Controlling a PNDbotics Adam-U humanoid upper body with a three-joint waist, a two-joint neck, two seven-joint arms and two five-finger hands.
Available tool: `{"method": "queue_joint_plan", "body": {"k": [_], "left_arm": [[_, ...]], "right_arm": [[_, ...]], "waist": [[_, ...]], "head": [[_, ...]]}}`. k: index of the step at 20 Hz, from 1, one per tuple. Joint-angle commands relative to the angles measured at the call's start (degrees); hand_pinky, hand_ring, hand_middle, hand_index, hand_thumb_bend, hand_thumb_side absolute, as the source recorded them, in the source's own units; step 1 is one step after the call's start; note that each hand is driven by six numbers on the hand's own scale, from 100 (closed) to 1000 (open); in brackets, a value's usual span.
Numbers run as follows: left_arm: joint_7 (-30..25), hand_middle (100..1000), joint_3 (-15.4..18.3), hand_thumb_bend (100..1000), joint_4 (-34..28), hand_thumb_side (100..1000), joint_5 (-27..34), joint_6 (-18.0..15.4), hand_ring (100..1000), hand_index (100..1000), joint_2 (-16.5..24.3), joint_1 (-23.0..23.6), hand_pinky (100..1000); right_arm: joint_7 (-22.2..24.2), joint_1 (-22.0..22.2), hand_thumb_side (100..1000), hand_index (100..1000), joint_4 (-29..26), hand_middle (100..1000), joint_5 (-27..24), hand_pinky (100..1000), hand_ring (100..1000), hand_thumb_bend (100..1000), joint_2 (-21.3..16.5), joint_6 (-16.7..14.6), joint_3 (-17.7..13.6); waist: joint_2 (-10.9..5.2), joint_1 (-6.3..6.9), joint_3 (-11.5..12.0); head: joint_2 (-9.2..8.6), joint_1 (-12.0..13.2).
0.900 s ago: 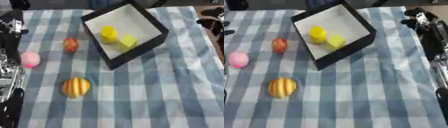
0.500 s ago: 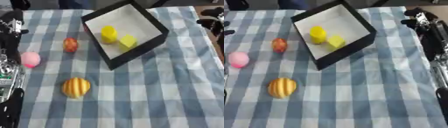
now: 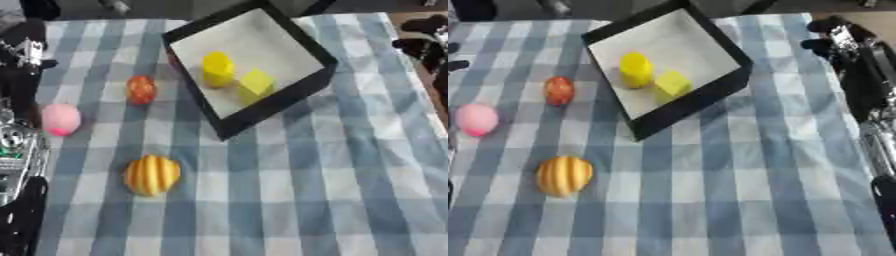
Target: Pick up objects on the table and place them in the box.
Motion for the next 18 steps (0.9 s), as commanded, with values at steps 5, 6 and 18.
{"method": "queue_joint_plan", "body": {"k": [5, 6, 18], "left_arm": [[0.3, 712, 0.3, 607, -1.3, 536, -0.8, 0.1, 715, 769, 2.2, -1.5, 612], [0.3, 712, 0.1, 607, -1.1, 535, -1.0, 0.2, 715, 769, 2.9, -1.7, 612], [-6.0, 760, -7.5, 628, 3.2, 532, -9.5, 3.8, 767, 812, 19.0, -6.3, 656]], "right_arm": [[-0.2, -1.6, 720, 755, -0.7, 794, -0.2, 923, 777, 100, -0.9, -0.3, -0.5], [-0.3, -1.6, 720, 755, -0.8, 794, -0.3, 923, 778, 100, -1.0, -0.3, -0.5], [-0.4, -1.0, 722, 768, -1.0, 806, 0.5, 923, 789, 100, -5.3, -0.9, -0.4]], "waist": [[-2.98, -0.16, 0.0], [-3.00, -0.17, 0.0], [-3.57, 0.56, 0.3]], "head": [[-0.93, -0.5], [-0.89, -0.5], [0.48, -1.6]]}}
